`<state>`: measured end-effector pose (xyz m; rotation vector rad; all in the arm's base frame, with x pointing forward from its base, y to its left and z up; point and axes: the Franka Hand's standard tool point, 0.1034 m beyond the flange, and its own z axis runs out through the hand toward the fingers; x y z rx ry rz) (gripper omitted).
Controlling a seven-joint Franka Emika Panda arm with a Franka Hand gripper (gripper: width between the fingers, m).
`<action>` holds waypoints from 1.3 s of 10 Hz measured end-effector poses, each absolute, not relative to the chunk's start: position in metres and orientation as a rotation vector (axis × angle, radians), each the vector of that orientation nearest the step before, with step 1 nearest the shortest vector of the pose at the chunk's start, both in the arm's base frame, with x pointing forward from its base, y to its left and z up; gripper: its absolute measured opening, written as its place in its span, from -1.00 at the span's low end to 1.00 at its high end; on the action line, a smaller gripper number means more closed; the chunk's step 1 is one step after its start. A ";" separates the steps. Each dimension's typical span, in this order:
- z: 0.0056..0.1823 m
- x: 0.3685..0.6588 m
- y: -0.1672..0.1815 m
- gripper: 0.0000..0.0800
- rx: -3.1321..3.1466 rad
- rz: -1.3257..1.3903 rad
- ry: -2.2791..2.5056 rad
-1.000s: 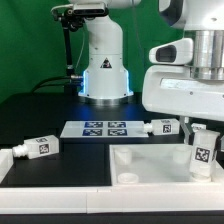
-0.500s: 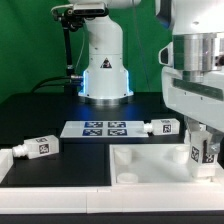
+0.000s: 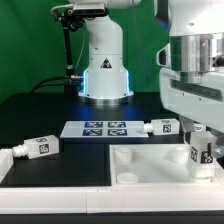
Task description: Assemble one leg
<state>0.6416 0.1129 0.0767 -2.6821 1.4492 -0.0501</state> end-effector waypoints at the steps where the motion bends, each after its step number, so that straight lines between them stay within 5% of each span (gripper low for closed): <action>1: 0.076 0.640 0.117 0.60 -2.763 -0.064 1.293; 5: 0.075 0.639 0.116 0.62 -2.889 -0.091 1.002; 7: 0.076 0.645 0.114 0.62 -3.102 -0.129 0.340; 9: 0.076 0.645 0.112 0.62 -3.097 -0.130 0.360; 12: 0.076 0.646 0.112 -0.29 -3.074 -0.128 0.489; 13: 0.076 0.646 0.112 -0.29 -3.049 -0.126 0.612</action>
Offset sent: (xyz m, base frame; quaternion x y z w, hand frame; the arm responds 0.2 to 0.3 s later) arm 0.0000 0.0000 0.0000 0.0000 0.0000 -0.1938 0.9810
